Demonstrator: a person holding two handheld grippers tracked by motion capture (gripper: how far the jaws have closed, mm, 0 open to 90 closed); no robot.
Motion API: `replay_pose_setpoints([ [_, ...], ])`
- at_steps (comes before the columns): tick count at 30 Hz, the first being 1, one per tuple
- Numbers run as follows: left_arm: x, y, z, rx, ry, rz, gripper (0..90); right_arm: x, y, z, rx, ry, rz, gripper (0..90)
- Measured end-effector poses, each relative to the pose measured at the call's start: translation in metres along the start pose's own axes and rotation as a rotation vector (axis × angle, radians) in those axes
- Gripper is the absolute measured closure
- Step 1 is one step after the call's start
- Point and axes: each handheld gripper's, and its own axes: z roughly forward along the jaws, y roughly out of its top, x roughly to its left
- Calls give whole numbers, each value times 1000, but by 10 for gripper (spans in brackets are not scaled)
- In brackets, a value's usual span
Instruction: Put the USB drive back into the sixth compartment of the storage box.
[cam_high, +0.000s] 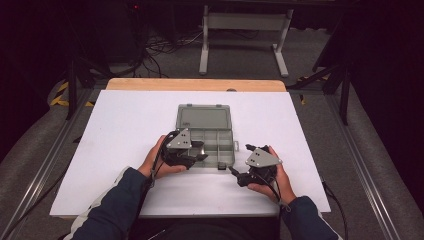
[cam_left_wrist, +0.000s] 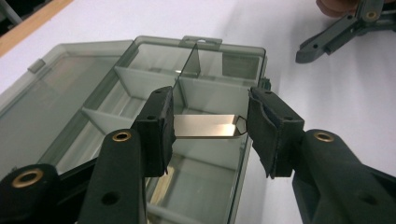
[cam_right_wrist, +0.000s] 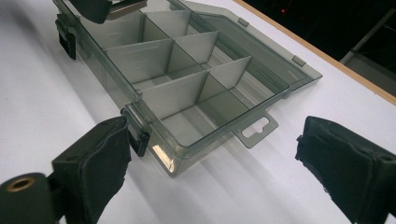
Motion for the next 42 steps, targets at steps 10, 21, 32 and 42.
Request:
replay_pose_setpoints([
  [10,2,-4,1,33,-2,-9,530,0,0,0,3,1,-2,94],
  [21,4,-5,0,40,-1,-13,530,0,0,1,3,1,-3,94],
  [32,4,-6,1,45,-3,-11,530,0,0,1,5,4,-3,94],
  [42,6,-7,0,41,18,-25,492,0,0,1,7,6,-7,94],
])
